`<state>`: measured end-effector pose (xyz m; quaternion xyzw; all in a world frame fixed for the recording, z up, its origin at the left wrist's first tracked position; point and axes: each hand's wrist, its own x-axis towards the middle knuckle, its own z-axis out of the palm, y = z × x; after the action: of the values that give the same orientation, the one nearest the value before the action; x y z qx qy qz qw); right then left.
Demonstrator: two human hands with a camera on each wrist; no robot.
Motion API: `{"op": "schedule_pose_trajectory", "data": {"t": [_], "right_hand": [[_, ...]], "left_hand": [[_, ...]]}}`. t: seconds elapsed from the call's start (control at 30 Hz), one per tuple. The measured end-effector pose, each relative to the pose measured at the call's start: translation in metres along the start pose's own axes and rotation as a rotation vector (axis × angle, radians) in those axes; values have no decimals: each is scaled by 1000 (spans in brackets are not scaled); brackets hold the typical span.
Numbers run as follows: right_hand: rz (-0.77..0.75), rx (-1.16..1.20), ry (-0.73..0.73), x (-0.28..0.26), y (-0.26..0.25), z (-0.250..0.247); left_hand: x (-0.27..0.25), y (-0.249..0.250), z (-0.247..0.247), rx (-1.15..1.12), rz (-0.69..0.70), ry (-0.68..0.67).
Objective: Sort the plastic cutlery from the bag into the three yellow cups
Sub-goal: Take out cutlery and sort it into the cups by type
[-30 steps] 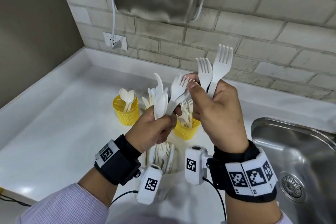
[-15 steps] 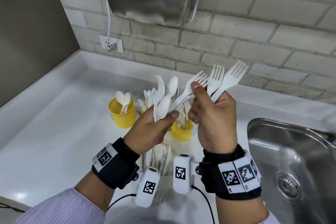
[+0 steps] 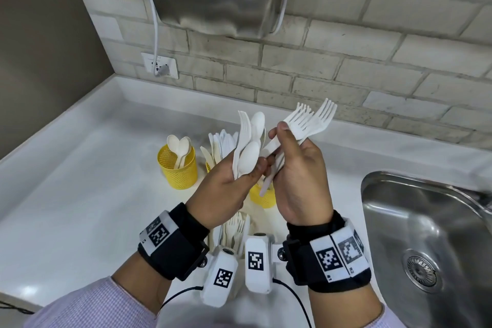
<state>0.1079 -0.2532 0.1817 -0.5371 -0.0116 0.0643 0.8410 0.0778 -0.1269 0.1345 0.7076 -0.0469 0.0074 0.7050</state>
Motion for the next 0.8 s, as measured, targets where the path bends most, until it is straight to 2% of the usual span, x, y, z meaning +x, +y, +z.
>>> {"op": "schedule_pose_trajectory", "data": {"t": [0.13,0.23,0.37,0.5,0.57,0.8], "right_hand": [[-22,94,53,4,-2,-3],[-63,165,38,7,-8,-9],[-235,121,42,10,-12,-11],[-422,74,45,12,-8,-9],[-470,21,55,10,-5,-8],[-326,9,-29,-2,14,2]], "left_hand": [[-4,3,1,29,-5,-41],[-5,3,0,0,3,-25],[-3,2,-2,-72,-85,67],[-3,4,-3,-122,-137,68],[-1,4,-3,-152,-158,75],[1,9,1,-305,-218,68]]}}
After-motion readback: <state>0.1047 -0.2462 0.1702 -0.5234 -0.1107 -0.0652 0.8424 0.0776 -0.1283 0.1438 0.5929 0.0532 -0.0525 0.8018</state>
